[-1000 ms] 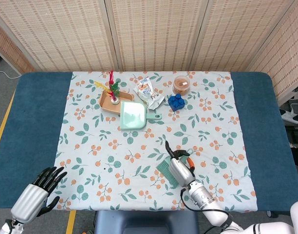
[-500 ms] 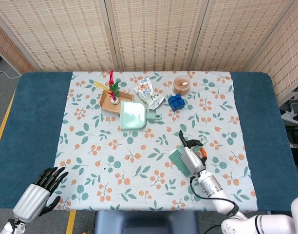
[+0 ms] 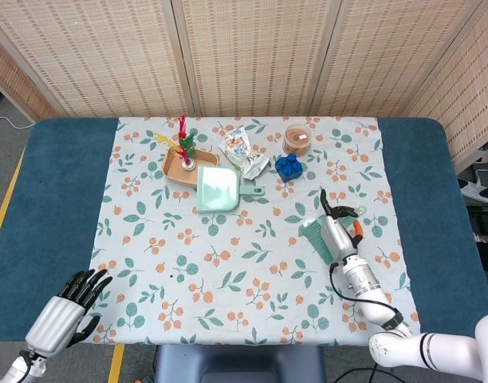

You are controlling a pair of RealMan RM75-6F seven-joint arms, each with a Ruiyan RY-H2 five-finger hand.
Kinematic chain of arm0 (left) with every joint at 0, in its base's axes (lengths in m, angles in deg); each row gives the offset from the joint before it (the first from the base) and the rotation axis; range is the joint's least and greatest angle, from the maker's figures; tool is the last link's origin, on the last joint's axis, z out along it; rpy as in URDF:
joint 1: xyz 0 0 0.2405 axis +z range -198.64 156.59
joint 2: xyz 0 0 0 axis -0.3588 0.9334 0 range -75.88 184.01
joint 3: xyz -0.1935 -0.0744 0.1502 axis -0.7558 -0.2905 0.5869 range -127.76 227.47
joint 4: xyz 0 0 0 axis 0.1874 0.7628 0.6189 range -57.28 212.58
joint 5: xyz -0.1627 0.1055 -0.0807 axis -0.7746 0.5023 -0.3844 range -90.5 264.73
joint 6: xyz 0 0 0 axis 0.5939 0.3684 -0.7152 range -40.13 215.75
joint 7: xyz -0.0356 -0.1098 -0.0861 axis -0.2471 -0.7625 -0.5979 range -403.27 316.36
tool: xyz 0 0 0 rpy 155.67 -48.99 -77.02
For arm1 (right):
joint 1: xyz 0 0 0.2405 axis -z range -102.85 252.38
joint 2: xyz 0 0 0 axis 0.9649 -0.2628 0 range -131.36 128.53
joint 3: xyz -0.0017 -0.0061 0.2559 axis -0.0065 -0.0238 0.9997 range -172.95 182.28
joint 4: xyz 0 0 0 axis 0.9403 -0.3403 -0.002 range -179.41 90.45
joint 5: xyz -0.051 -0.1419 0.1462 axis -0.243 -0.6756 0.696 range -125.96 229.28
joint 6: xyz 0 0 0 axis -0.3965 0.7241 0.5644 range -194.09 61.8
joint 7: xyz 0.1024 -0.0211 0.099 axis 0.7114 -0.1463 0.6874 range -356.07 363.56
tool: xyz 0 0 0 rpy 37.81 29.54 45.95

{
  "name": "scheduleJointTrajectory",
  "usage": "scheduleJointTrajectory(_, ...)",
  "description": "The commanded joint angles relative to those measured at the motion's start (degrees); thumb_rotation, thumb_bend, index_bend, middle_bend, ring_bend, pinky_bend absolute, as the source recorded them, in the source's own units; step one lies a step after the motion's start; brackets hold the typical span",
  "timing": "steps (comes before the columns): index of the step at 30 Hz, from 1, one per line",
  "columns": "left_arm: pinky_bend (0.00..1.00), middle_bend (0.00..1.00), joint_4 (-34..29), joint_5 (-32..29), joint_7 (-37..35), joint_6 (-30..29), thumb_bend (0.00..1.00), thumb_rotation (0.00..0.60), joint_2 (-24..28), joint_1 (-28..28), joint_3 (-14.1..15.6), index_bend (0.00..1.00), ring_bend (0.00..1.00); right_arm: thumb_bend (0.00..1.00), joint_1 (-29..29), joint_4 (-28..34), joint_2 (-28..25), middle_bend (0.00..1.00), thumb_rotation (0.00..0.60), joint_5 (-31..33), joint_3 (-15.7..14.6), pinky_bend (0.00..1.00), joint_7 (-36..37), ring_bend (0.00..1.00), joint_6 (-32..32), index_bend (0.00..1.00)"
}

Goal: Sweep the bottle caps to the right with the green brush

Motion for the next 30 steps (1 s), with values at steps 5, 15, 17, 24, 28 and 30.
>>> scheduleJointTrajectory(5, 0.09, 0.00, 0.00, -0.72, 1.24, 0.91, 0.41, 0.600, -0.58, -0.11, -0.12, 0.00, 0.00, 0.50, -0.27, -4.88, -1.77, 0.86, 0.600, 1.54, -1.65, 0.00, 1.42, 0.60, -0.11, 0.99)
scheduleJointTrajectory(15, 0.09, 0.00, 0.22, -1.79, 2.57, 1.86, 0.41, 0.600, -1.36, -0.21, -0.31, 0.00, 0.00, 0.50, 0.41, -9.68, -5.11, 0.86, 0.600, 1.52, -2.64, 0.00, 7.81, 0.60, -0.46, 0.99)
scheduleJointTrajectory(17, 0.09, 0.00, 0.18, -1.83, 2.65, 1.87, 0.41, 0.600, -1.40, -0.21, -0.29, 0.00, 0.00, 0.50, 0.40, -8.71, -6.76, 0.86, 0.600, 0.16, -2.37, 0.00, 11.22, 0.60, -0.39, 0.99)
scheduleJointTrajectory(24, 0.09, 0.00, -0.20, -1.37, 2.17, 1.35, 0.41, 0.600, -1.10, -0.25, -0.10, 0.00, 0.00, 0.50, 1.02, -2.90, -13.05, 0.86, 0.600, -4.64, 0.04, 0.00, 27.44, 0.60, 0.44, 0.99)
scheduleJointTrajectory(28, 0.09, 0.00, -0.27, -1.42, 2.07, 1.85, 0.41, 0.600, -1.22, -0.59, -0.11, 0.00, 0.00, 0.50, 0.80, 1.53, -12.57, 0.86, 0.600, -5.45, 1.39, 0.00, 30.91, 0.60, 0.76, 0.99)
scheduleJointTrajectory(30, 0.09, 0.00, -0.27, -1.41, 2.17, 2.25, 0.41, 0.600, -1.33, -0.80, -0.08, 0.00, 0.00, 0.50, 0.10, 3.26, -11.05, 0.86, 0.600, -5.66, 1.66, 0.00, 29.40, 0.60, 0.79, 0.99)
